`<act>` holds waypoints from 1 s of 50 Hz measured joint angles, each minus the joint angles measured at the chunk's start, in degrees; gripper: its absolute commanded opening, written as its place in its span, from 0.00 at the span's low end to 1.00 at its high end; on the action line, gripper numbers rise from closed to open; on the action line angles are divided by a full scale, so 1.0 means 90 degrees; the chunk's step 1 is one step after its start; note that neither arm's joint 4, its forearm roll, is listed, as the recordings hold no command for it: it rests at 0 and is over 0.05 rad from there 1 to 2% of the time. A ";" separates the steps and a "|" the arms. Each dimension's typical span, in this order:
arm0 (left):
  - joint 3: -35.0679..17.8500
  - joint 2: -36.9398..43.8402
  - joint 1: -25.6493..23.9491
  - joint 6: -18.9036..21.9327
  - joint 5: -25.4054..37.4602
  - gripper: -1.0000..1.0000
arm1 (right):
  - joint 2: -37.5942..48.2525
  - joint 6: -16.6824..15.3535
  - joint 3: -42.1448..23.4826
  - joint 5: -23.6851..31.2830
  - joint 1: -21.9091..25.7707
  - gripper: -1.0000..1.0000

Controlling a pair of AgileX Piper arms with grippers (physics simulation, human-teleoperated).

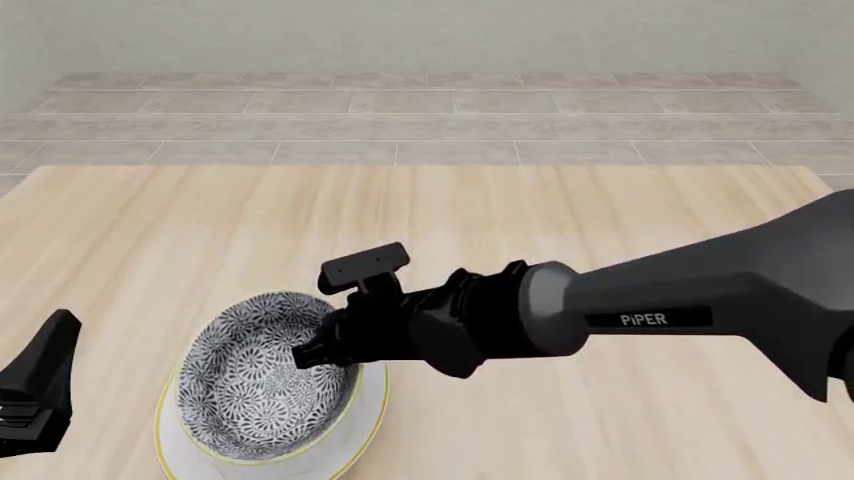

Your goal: Put the bowl on the plate.

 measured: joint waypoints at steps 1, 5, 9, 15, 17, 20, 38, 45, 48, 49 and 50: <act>0.0000 0.0000 0.0000 0.0000 0.0000 1.00 | 0.0000 -0.0001 0.0002 -0.0003 0.0000 0.00; 0.0000 0.0000 0.0000 0.0000 0.0000 1.00 | 0.0000 -0.0002 0.0006 -0.0009 -0.0003 0.00; 0.0000 0.0000 0.0000 0.0000 0.0000 1.00 | 0.0008 0.0000 0.0005 -0.0006 -0.0006 1.00; 0.0000 0.0000 0.0000 0.0000 0.0000 1.00 | 0.0021 0.0004 0.0003 -0.0002 -0.0009 1.00; 0.0000 0.0000 0.0000 0.0000 0.0000 1.00 | 0.0021 0.0003 0.0003 -0.0001 -0.0012 1.00; 0.0000 0.0000 0.0000 0.0000 0.0000 1.00 | 0.0017 0.0001 0.0005 0.0002 -0.0017 1.00; 0.0000 0.0000 0.0000 0.0000 0.0000 1.00 | -0.0131 -0.0061 0.0028 0.0044 -0.0085 1.00; 0.0000 0.0000 0.0000 0.0000 0.0000 1.00 | -0.0302 -0.0133 0.0025 0.0109 -0.0140 1.00; 0.0000 0.0000 0.0000 0.0000 0.0000 1.00 | -0.0430 -0.0194 0.0026 0.0154 -0.0180 1.00; 0.0000 0.0000 0.0000 0.0000 0.0000 1.00 | -0.0484 -0.0222 0.0028 0.0170 -0.0201 1.00; 0.0000 0.0000 0.0000 0.0000 0.0000 1.00 | -0.0534 -0.0247 0.0029 0.0185 -0.0221 1.00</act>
